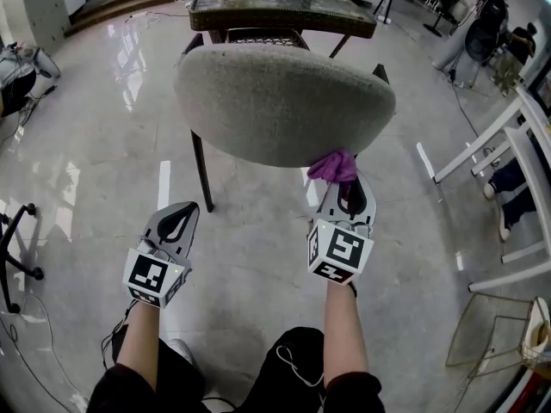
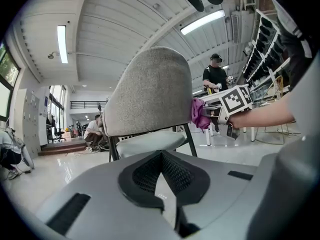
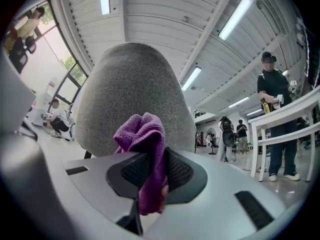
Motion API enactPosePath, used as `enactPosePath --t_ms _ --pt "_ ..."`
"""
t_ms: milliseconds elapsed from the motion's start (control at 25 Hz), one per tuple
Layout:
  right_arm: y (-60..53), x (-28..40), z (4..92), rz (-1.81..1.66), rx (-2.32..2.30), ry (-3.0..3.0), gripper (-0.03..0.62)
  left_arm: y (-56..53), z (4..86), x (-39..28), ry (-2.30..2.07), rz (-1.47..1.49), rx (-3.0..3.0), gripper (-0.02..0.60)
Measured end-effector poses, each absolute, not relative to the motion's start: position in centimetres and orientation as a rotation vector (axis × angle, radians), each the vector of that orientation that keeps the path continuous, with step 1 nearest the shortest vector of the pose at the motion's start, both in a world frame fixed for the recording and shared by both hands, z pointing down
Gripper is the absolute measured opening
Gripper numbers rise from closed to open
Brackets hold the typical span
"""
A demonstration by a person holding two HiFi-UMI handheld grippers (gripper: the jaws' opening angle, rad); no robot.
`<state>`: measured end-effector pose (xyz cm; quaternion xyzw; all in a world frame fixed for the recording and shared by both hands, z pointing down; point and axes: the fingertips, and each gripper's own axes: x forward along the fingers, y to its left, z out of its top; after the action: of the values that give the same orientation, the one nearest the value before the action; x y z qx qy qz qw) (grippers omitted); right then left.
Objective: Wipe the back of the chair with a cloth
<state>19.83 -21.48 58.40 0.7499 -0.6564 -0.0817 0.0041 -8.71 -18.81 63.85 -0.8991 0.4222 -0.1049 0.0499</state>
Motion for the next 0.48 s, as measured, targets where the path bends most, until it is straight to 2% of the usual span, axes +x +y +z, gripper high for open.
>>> enactPosePath --t_ms 480 --pt "-19.2 18.3 60.1 -0.085 2.351 -2.141 0.077 -20.7 63.9 -9.9 1.323 -0.284 -2.788 0.009"
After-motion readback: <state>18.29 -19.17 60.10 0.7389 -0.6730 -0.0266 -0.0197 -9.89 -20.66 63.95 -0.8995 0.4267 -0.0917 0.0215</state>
